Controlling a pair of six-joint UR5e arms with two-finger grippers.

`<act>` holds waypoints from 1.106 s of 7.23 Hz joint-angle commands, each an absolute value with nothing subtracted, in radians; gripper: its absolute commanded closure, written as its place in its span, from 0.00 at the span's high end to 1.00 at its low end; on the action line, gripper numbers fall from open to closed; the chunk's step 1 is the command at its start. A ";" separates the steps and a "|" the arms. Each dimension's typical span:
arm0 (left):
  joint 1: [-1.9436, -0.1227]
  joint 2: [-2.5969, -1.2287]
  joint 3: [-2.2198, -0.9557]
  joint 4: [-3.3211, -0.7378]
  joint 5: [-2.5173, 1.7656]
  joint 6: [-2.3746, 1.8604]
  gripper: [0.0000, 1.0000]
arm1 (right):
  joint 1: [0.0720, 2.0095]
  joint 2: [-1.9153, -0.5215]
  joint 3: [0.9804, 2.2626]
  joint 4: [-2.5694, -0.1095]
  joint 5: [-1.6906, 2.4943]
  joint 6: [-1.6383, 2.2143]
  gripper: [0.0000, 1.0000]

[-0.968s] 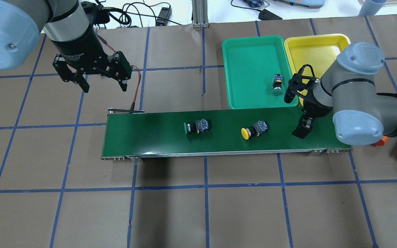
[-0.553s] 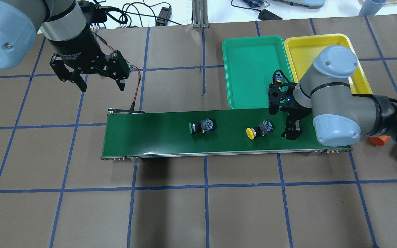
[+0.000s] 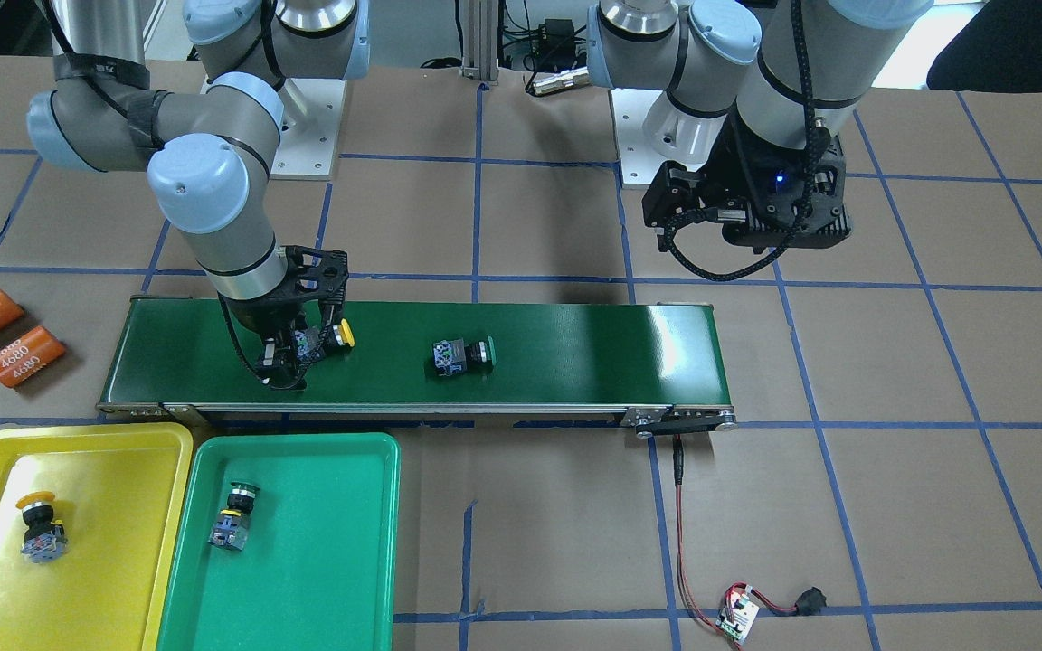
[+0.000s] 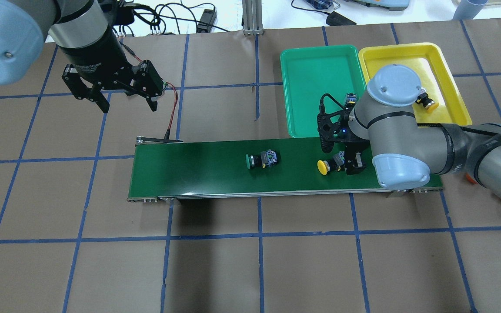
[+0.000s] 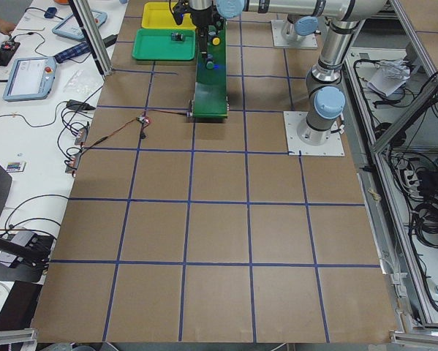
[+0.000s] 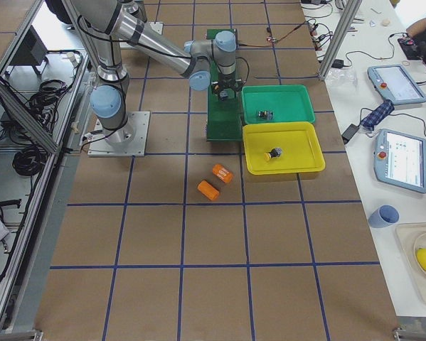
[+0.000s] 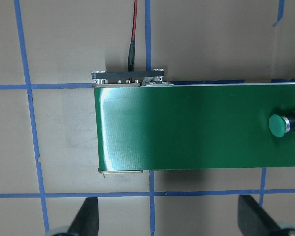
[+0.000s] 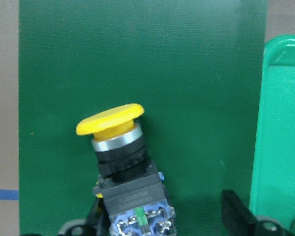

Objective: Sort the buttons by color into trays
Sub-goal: 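Carry the yellow-capped switch with the right gripper into the yellow tray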

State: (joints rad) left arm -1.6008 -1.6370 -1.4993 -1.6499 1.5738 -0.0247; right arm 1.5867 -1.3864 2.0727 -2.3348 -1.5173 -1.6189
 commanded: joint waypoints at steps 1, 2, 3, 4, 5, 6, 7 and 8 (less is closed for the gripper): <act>-1.603 -1.643 -1.499 -1.648 1.572 -0.031 1.00 | 1.586 -1.382 2.069 -2.329 -1.531 -1.623 0.04; -1.603 -1.643 -1.499 -1.647 1.572 -0.031 1.00 | 1.571 -1.388 2.069 -2.335 -1.557 -1.611 0.04; -1.603 -1.641 -1.500 -1.647 1.571 -0.031 1.00 | 1.551 -1.388 2.069 -2.336 -1.563 -1.606 0.00; -1.605 -1.641 -1.500 -1.647 1.569 -0.031 1.00 | 1.534 -1.387 2.065 -2.341 -1.562 -1.608 0.00; -1.608 -1.646 -1.503 -1.647 1.566 -0.031 1.00 | 1.498 -1.381 1.999 -2.338 -1.560 -1.606 0.00; -1.608 -1.646 -1.500 -1.647 1.566 -0.031 1.00 | 1.432 -1.327 1.876 -2.262 -1.549 -1.606 0.00; -1.608 -1.646 -1.502 -1.647 1.565 -0.031 1.00 | 1.398 -1.239 1.767 -2.217 -1.549 -1.606 0.00; -1.608 -1.647 -1.502 -1.647 1.565 -0.032 1.00 | 1.385 -1.183 1.690 -2.215 -1.552 -1.605 0.00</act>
